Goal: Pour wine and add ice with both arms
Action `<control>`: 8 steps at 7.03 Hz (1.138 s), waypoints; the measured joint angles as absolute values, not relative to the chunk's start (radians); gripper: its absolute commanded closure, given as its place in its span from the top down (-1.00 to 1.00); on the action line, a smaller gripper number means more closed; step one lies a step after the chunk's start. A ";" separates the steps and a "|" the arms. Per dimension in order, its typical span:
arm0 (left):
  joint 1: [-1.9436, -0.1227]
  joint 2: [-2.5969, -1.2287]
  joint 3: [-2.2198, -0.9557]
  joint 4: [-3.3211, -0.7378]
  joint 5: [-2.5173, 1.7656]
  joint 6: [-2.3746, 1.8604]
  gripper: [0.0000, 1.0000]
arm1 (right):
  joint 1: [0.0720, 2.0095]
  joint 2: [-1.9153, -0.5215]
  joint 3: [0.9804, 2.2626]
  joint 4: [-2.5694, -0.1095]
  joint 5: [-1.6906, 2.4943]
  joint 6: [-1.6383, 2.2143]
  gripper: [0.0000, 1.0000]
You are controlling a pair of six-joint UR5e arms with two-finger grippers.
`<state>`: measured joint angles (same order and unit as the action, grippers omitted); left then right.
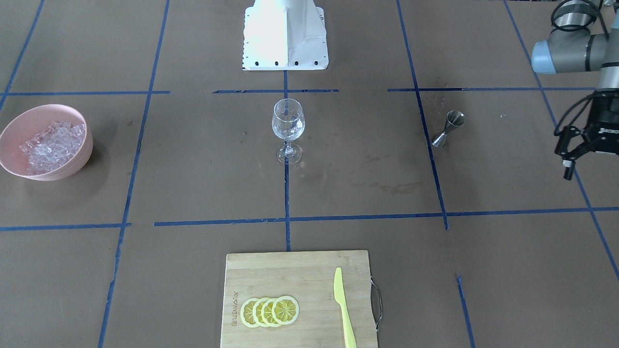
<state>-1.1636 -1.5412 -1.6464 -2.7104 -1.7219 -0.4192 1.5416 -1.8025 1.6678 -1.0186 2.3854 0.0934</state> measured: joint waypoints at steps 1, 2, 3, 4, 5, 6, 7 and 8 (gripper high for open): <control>-1.276 -1.559 -1.649 -2.612 -1.834 -0.314 1.00 | 1.542 -1.802 1.667 -1.019 2.385 0.094 1.00; -1.387 -1.573 -1.651 -2.499 -1.965 -0.237 1.00 | 1.542 -1.803 1.666 -1.019 2.385 0.094 1.00; -1.476 -1.581 -1.649 -2.380 -2.074 -0.205 1.00 | 1.542 -1.804 1.666 -1.019 2.385 0.094 1.00; -1.530 -1.576 -1.642 -2.275 -2.126 -0.195 1.00 | 1.542 -1.805 1.665 -1.019 2.386 0.094 1.00; -1.557 -1.570 -1.636 -2.149 -2.147 -0.190 1.00 | 1.542 -1.805 1.664 -1.019 2.386 0.094 1.00; -1.570 -1.571 -1.640 -2.000 -2.157 -0.183 1.00 | 1.542 -1.805 1.662 -1.019 2.386 0.094 1.00; -1.574 -1.571 -1.648 -1.872 -2.171 -0.156 1.00 | 1.542 -1.805 1.659 -1.019 2.386 0.093 1.00; -1.575 -1.563 -1.649 -1.767 -2.205 -0.101 1.00 | 1.542 -1.805 1.657 -1.019 2.387 0.093 1.00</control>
